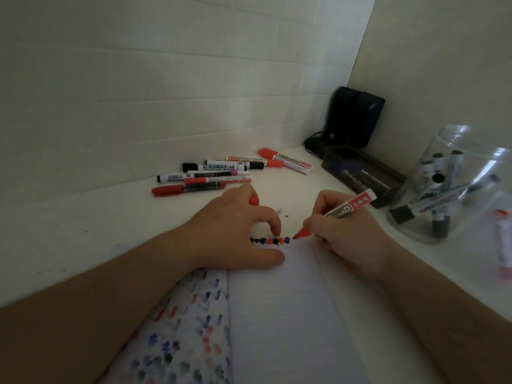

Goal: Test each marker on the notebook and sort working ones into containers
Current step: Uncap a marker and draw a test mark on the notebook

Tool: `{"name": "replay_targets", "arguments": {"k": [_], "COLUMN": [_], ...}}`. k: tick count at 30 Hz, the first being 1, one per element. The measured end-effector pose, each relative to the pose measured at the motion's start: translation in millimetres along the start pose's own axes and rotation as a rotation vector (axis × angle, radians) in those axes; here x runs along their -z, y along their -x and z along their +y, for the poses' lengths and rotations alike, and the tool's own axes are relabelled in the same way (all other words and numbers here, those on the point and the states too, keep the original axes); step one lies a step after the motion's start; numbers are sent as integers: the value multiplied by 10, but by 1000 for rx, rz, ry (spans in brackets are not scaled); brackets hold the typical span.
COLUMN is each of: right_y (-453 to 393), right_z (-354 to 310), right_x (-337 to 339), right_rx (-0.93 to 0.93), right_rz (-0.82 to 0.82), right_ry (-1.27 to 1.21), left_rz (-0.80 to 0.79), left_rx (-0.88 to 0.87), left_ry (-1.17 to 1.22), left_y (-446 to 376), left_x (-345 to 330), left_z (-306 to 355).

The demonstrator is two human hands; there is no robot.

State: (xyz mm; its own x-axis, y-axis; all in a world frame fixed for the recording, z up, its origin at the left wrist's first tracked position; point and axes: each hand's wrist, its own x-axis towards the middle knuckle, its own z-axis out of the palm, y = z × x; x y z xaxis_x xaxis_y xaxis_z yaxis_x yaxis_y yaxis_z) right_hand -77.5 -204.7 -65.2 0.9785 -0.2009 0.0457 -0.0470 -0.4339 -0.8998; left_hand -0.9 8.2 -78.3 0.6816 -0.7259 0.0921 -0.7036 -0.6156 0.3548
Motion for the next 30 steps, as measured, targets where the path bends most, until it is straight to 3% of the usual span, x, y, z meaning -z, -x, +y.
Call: {"name": "replay_targets", "arguments": {"k": [8, 30], "right_y": [-63, -50], "right_z": [69, 73], "right_x": [-16, -68], "right_rx": [-87, -36], "right_rz": [49, 104], "right_ry": [10, 104], "left_rz": [-53, -51], "left_rx": [1, -2], "left_ry": [1, 0], "left_y": [-31, -24], "left_x": [-12, -22], "left_z": [10, 14]}}
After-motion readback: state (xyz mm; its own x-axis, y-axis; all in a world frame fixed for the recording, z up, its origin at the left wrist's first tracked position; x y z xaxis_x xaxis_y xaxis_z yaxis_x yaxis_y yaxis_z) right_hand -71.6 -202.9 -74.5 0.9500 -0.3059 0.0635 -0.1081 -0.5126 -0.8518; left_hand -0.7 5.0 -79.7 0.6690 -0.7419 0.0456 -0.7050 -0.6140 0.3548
